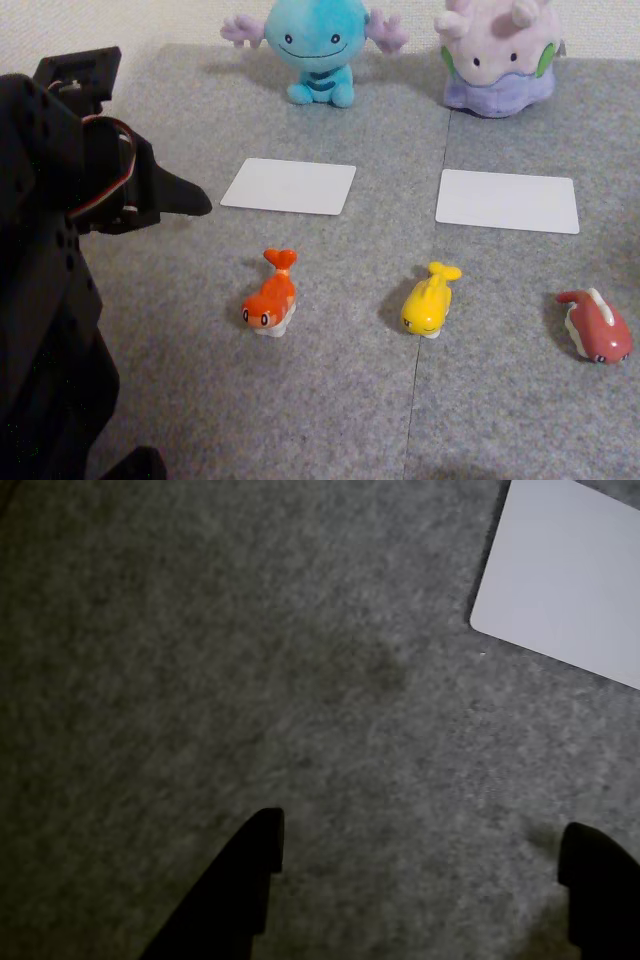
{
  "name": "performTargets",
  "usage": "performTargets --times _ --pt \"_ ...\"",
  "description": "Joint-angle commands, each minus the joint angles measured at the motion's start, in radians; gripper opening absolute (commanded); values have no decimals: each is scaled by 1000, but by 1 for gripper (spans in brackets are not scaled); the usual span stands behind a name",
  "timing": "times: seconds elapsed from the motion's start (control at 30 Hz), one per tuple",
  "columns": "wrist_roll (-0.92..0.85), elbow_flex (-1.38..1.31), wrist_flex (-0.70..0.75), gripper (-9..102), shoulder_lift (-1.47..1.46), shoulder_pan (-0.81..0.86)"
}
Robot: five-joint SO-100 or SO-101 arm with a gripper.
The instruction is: Wooper wants to eat egg sudhi, and Goomy wants to eat shrimp sushi
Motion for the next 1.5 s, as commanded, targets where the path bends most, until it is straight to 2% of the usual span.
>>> performTargets --times 0.0,0.17,0.33,0.53,0.6,0.73,0.87,1.23,1.47 --pt "-2 -109 -2 32 -5 101" --pt "-20 -357 144 32 -83 176" --pt "-20 -634 235 32 -368 287" --pt "-117 -933 453 32 -759 503" --pt "-186 -992 480 32 -859 611" --pt "-314 -1037 465 32 -1039 813" --pt "-400 -1032 388 32 -1193 928" --pt "-456 -1028 215 31 -1523 1011" --pt "-445 -1028 137 13 -1595 1025"
